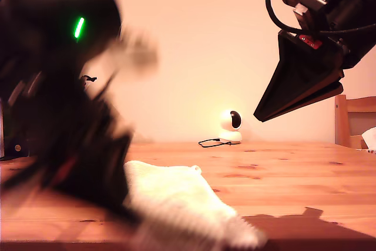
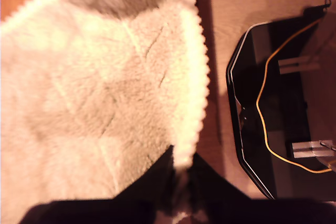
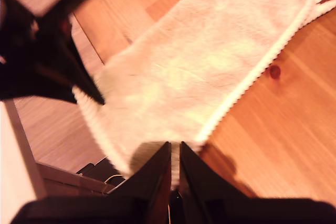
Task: Fold the tea towel in front of you. After folding it, place it to the left side.
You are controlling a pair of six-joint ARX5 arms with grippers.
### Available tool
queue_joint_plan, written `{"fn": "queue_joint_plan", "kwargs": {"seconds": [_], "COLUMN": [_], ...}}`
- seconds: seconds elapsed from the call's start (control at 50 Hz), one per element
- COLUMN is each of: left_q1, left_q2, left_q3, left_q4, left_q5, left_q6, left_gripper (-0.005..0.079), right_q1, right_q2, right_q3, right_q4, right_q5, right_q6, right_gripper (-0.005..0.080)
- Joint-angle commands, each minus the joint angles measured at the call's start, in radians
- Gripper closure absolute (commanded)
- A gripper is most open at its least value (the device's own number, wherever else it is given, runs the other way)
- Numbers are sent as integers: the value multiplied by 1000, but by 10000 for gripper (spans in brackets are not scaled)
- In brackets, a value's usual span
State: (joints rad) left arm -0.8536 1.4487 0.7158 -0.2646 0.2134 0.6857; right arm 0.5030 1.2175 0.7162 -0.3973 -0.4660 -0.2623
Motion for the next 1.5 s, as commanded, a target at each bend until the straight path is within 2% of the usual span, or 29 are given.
{"fn": "queue_joint_plan", "kwargs": {"seconds": [0.0, 0.08, 0.26, 0.4, 0.68, 0.94, 1.0, 1.08, 1.24, 1.34, 1.38, 1.42, 1.48], "left_q1": [8, 16, 59, 93, 108, 116, 119, 124, 137, 143, 143, 143, 143], "left_q2": [-9, -9, -9, -9, -9, -9, -9, -9, -9, -9, -9, -9, -9], "left_q3": [46, 94, 163, 183, 245, 276, 276, 276, 276, 276, 276, 276, 276], "left_q4": [-32, -88, -177, -193, -224, -267, -271, -277, -283, -277, -276, -277, -283], "left_q5": [25, 67, 129, 174, 262, 304, 304, 304, 302, 296, 284, 269, 239], "left_q6": [-24, -37, -101, -124, -189, -189, -190, -189, -189, -188, -188, -188, -161], "left_gripper": [766, 766, 766, 766, 766, 766, 766, 766, 766, 765, 738, 677, 530], "right_q1": [14, 42, 135, 209, 288, 306, 314, 315, 315, 315, 315, 315, 315], "right_q2": [1, 1, 1, 2, 31, 88, 96, 96, 96, 96, 96, 96, 96], "right_q3": [10, 10, 10, 10, 10, 10, 10, 10, 10, 10, 10, 10, 10], "right_q4": [-1, -10, -10, 31, 107, 142, 156, 159, 152, 155, 153, 150, 145], "right_q5": [-8, -8, -3, 60, 207, 288, 314, 328, 327, 327, 327, 327, 327], "right_q6": [1, -2, -90, -116, -172, -233, -233, -236, -235, -232, -230, -223, -207], "right_gripper": [716, 687, 471, 392, 359, 344, 355, 434, 764, 763, 763, 763, 763]}}
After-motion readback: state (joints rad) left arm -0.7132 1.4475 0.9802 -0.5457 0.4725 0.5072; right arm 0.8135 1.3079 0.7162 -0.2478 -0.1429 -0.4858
